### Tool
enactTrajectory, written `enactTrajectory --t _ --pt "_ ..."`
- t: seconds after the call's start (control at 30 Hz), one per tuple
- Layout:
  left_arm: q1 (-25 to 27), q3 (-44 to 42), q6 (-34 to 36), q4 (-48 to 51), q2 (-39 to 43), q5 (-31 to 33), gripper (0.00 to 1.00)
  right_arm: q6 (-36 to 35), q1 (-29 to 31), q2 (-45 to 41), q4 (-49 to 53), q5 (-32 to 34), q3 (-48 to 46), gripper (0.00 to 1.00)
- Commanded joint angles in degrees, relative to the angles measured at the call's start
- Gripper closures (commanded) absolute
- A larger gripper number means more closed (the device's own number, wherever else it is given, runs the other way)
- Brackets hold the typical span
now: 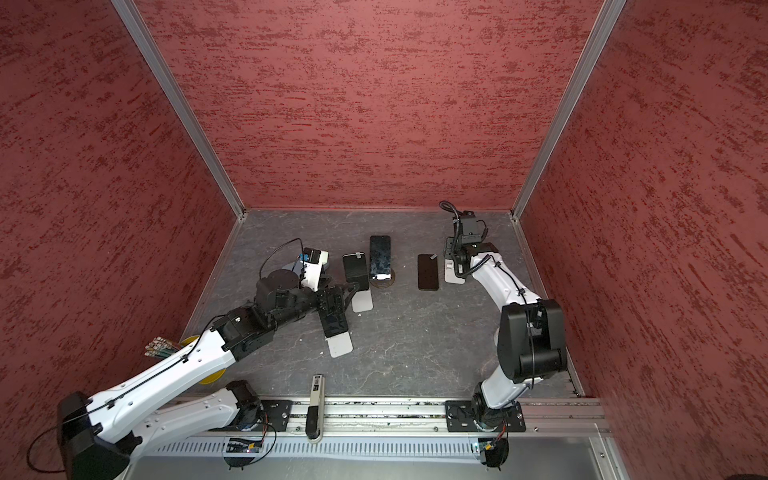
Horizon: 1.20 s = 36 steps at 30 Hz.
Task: Remove the phone from the phone stand
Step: 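Lift the white stand with the right gripper and carry it toward the back corner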
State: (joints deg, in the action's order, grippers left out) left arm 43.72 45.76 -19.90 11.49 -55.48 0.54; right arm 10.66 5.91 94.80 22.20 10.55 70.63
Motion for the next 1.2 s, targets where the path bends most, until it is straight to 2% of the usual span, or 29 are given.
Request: enactTrajectory --t 0.0,0.53,0.9,1.17 --pt "-0.13 -0.25 0.00 -1.69 0.18 -0.49 0.00 -1.18 -1.57 3.27 -5.07 -2.06 4.23 0.49" --pt "-0.06 -0.74 -3.00 -0.58 2.87 3.36 0.00 -4.92 -4.60 17.33 -7.74 -6.58 15.70 0.48" --pt "0.48 -1.44 -3.83 1.11 5.00 6.36 0.00 -9.44 -4.86 24.43 -6.43 -6.32 24.00 0.45" --pt "0.65 -1.39 -3.93 1.14 4.78 6.63 0.00 -10.11 -5.03 28.55 -4.58 -5.62 28.42 0.45"
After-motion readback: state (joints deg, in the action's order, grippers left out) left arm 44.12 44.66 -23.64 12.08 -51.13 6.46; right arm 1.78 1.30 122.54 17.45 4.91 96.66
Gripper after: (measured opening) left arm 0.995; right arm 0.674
